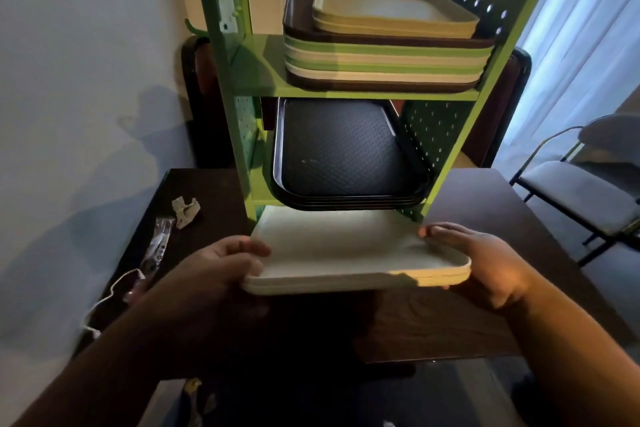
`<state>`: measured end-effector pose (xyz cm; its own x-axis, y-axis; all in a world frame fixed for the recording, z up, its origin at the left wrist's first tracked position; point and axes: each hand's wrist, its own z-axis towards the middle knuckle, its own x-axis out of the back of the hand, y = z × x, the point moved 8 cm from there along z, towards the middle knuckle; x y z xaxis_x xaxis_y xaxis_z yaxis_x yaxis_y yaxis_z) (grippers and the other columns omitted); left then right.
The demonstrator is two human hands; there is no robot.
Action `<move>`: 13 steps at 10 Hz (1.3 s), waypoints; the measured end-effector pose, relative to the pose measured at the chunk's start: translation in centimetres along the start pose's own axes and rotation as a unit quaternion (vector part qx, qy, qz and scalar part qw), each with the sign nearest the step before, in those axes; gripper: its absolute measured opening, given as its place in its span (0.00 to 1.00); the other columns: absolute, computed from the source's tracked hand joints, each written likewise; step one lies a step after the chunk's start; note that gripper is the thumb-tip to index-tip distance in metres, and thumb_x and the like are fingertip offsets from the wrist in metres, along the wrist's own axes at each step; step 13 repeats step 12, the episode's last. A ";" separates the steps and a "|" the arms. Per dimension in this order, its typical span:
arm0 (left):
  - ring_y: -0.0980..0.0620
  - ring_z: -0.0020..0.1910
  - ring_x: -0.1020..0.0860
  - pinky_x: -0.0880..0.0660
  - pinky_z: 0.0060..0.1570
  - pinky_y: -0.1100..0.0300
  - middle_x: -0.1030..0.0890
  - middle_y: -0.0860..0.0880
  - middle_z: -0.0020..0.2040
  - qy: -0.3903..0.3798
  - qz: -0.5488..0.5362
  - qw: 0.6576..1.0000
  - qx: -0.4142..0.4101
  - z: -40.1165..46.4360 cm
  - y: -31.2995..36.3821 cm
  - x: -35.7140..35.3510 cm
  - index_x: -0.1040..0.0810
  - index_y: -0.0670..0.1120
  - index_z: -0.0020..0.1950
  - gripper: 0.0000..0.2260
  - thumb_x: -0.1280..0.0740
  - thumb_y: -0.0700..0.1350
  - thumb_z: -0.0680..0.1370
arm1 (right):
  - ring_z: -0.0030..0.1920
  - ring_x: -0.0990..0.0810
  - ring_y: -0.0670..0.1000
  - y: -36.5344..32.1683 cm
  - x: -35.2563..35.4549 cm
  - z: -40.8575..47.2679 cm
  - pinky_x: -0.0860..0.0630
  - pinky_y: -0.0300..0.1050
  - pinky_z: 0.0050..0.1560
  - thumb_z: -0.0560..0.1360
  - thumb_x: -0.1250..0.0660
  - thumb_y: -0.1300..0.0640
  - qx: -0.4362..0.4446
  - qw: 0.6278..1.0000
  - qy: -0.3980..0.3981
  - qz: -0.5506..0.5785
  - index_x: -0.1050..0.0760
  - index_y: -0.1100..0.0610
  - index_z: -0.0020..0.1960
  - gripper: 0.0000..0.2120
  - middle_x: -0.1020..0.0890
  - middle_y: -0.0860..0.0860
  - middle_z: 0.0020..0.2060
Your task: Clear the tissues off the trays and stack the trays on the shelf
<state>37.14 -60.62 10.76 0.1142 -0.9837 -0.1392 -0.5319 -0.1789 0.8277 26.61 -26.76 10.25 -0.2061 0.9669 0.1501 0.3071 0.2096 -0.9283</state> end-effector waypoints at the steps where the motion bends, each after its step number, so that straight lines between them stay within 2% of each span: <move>1: 0.43 0.39 0.20 0.19 0.28 0.55 0.23 0.39 0.56 0.010 0.007 1.000 0.010 1.0 -1.9 -0.8 0.20 0.42 0.59 0.15 0.36 0.29 0.76 | 0.47 0.14 0.39 2.8 -0.6 0.9 0.21 0.29 0.46 0.79 0.32 0.66 -0.003 0.998 0.019 0.052 0.21 0.57 0.66 0.17 0.18 0.53 0.61; 2: 0.47 0.41 0.20 0.24 0.26 0.67 0.22 0.41 0.54 0.042 0.078 0.996 -0.012 2.4 -3.2 -1.4 0.21 0.43 0.60 0.16 0.34 0.28 0.76 | 0.46 0.12 0.59 7.3 -0.3 1.7 0.14 0.55 0.45 0.73 0.30 0.68 -0.087 0.980 0.054 0.170 0.25 0.54 0.66 0.23 0.19 0.65 0.59; 3: 0.49 0.43 0.20 0.25 0.27 0.69 0.22 0.43 0.55 0.075 0.134 0.988 -0.018 4.9 -5.1 -0.8 0.20 0.47 0.57 0.16 0.31 0.30 0.75 | 0.51 0.14 0.63 9.2 -0.1 2.1 0.17 0.65 0.55 0.76 0.29 0.66 -0.108 0.986 0.097 0.081 0.29 0.55 0.70 0.25 0.19 0.62 0.58; 4: 0.46 0.48 0.18 0.19 0.35 0.60 0.22 0.43 0.57 0.104 0.180 0.978 -0.018 7.1 -6.4 -0.2 0.21 0.50 0.59 0.17 0.30 0.33 0.75 | 0.50 0.13 0.58 9.8 -1.1 2.8 0.16 0.62 0.53 0.77 0.28 0.63 -0.105 0.988 0.102 -0.047 0.26 0.56 0.66 0.19 0.16 0.55 0.54; 5: 0.46 0.39 0.18 0.21 0.33 0.58 0.19 0.40 0.57 0.142 0.199 0.969 -0.041 9.0 -7.1 0.3 0.20 0.49 0.61 0.20 0.31 0.32 0.73 | 0.46 0.14 0.55 10.0 -1.5 3.7 0.14 0.57 0.48 0.78 0.28 0.60 -0.101 0.981 0.120 -0.114 0.23 0.55 0.59 0.11 0.16 0.53 0.50; 6: 0.45 0.43 0.18 0.19 0.46 0.56 0.18 0.39 0.61 0.143 0.238 0.959 -0.048 10.9 -8.0 0.3 0.21 0.44 0.67 0.23 0.31 0.32 0.73 | 0.45 0.14 0.55 9.8 -1.8 4.4 0.15 0.59 0.46 0.79 0.29 0.59 -0.078 0.966 0.131 -0.208 0.22 0.53 0.50 0.02 0.15 0.53 0.45; 7: 0.44 0.66 0.24 0.31 0.64 0.61 0.25 0.41 0.71 0.116 0.355 0.927 -0.038 11.9 -8.4 -0.1 0.26 0.42 0.73 0.28 0.26 0.40 0.73 | 0.44 0.15 0.52 10.1 -1.7 4.9 0.14 0.56 0.46 0.79 0.30 0.57 -0.059 0.956 0.139 -0.253 0.22 0.53 0.51 0.02 0.15 0.51 0.45; 8: 0.41 0.71 0.29 0.34 0.70 0.56 0.36 0.39 0.75 0.074 0.481 0.874 -0.024 12.2 -9.0 -1.0 0.34 0.44 0.79 0.38 0.24 0.49 0.72 | 0.44 0.15 0.52 10.9 -1.3 5.2 0.14 0.55 0.46 0.79 0.30 0.55 -0.058 0.962 0.145 -0.225 0.22 0.52 0.52 0.03 0.15 0.51 0.45; 9: 0.39 0.73 0.33 0.36 0.73 0.52 0.42 0.38 0.78 0.107 0.552 0.823 -0.083 12.6 -8.5 -1.4 0.33 0.46 0.78 0.32 0.27 0.48 0.75 | 0.44 0.15 0.53 11.2 -1.2 5.6 0.14 0.57 0.46 0.79 0.30 0.54 -0.051 0.964 0.162 -0.203 0.22 0.51 0.50 0.02 0.15 0.52 0.44; 10: 0.38 0.71 0.34 0.30 0.68 0.47 0.41 0.40 0.78 0.141 0.634 0.745 -0.151 12.3 -7.3 -2.3 0.26 0.51 0.72 0.22 0.31 0.48 0.77 | 0.44 0.15 0.54 10.8 -1.3 5.9 0.15 0.59 0.47 0.80 0.31 0.53 -0.041 0.963 0.171 -0.205 0.22 0.51 0.49 0.03 0.15 0.51 0.43; 11: 0.40 0.69 0.32 0.25 0.59 0.49 0.35 0.44 0.76 0.145 0.718 0.651 -0.197 11.8 -6.1 -3.6 0.21 0.50 0.63 0.14 0.35 0.46 0.78 | 0.44 0.16 0.53 10.5 -1.2 6.5 0.16 0.59 0.48 0.80 0.31 0.52 -0.040 0.961 0.165 -0.219 0.22 0.50 0.48 0.03 0.16 0.50 0.43; 12: 0.41 0.68 0.31 0.30 0.63 0.49 0.29 0.45 0.73 0.107 0.747 0.617 -0.224 12.1 -5.9 -5.8 0.23 0.49 0.64 0.17 0.38 0.43 0.76 | 0.45 0.17 0.49 10.1 -1.2 6.8 0.16 0.53 0.48 0.80 0.30 0.52 -0.040 0.960 0.157 -0.227 0.21 0.52 0.50 0.03 0.16 0.49 0.44; 13: 0.41 0.68 0.31 0.30 0.63 0.49 0.29 0.45 0.73 0.107 0.747 0.617 -0.224 12.1 -5.9 -5.8 0.23 0.49 0.64 0.17 0.38 0.43 0.76 | 0.45 0.17 0.49 10.1 -1.2 6.8 0.16 0.53 0.48 0.80 0.30 0.52 -0.040 0.960 0.157 -0.227 0.21 0.52 0.50 0.03 0.16 0.49 0.44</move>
